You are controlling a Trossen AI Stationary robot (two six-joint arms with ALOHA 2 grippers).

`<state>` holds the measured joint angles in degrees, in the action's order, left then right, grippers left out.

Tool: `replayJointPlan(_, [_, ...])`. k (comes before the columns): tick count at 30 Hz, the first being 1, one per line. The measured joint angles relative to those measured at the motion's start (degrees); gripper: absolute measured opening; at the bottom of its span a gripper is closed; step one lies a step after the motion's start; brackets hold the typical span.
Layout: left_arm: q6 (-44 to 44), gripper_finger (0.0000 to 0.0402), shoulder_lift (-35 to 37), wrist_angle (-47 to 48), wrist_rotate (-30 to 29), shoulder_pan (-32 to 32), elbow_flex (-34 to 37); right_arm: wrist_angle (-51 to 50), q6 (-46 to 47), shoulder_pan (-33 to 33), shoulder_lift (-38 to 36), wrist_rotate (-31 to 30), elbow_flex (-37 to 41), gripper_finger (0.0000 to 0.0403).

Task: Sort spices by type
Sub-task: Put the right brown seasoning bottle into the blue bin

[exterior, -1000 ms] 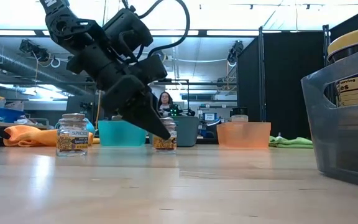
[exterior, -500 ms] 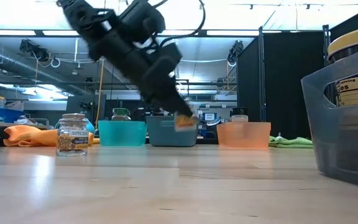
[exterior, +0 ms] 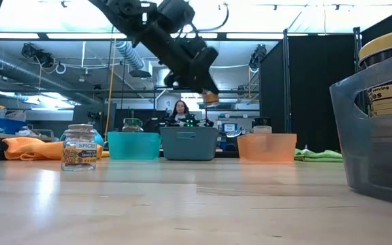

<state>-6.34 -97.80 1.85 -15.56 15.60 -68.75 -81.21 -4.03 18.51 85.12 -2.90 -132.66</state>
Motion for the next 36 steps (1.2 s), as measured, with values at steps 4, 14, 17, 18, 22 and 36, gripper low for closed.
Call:
replayJointPlan(4, [-3.4, 0.0173, 0.0, -2.0, -1.0, 3.2, 1.9, -0.5, 0.0, 0.0, 0.0, 0.0, 0.0, 0.0218])
replayJointPlan(14, [-9.2, 0.0173, 0.0, -18.8, -4.8, 4.7, 11.3, -2.6, 1.3, 0.0, 0.0, 0.0, 0.0, 0.0216])
replayJointPlan(17, [-10.6, 0.0173, 0.0, -26.1, -6.2, 4.7, 14.5, -2.6, 1.3, 0.0, 0.0, 0.0, 0.0, 0.0216])
replayJointPlan(18, [-11.0, 0.0173, 0.0, -28.0, -7.1, 4.7, 15.3, -2.6, 1.3, 0.0, 0.0, 0.0, 0.0, 0.0216])
replayJointPlan(22, [-11.1, 0.0173, 0.0, -31.0, -9.5, 4.7, 17.1, -2.6, 1.3, 0.0, 0.0, 0.0, 0.0, 0.0213])
replayJointPlan(36, [-15.3, 0.0173, -6.7, -22.8, -10.5, 4.5, 13.4, -2.6, 1.0, 0.0, 0.0, 0.0, 0.0, 0.0214])
